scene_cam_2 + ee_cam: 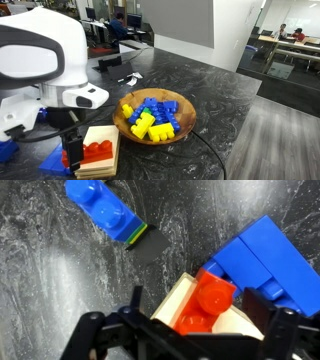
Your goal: Put the orange building block in the brown bowl
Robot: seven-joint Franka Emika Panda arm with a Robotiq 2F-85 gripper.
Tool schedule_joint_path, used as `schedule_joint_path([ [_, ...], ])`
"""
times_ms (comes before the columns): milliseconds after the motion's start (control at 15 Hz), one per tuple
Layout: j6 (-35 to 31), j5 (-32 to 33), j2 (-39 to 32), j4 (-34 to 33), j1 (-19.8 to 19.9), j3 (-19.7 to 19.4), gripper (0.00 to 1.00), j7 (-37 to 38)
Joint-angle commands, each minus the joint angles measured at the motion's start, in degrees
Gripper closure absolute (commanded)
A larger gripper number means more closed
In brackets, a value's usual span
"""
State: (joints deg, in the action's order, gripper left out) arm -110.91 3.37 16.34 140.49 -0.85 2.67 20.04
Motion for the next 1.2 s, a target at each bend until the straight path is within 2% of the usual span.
schedule_joint_path([
  [0,-3.24,-3.13,-1.83,1.01,0.6,-0.71,0.0,-1.43],
  [133,-4.15,-3.78,-2.79,1.14,0.58,-1.03,0.0,-1.73],
  [200,-4.63,-3.87,-3.01,1.25,0.62,-1.11,0.25,-1.66],
  [267,-5.07,-3.73,-2.97,1.39,0.68,-1.15,0.26,-1.47],
  [533,-5.07,-2.78,-1.78,1.58,0.94,-1.21,0.55,-0.58],
  [867,-3.83,4.34,2.17,1.15,1.53,0.45,0.9,5.11],
  [1133,-2.94,8.87,6.62,-0.43,2.06,2.14,0.9,8.02],
])
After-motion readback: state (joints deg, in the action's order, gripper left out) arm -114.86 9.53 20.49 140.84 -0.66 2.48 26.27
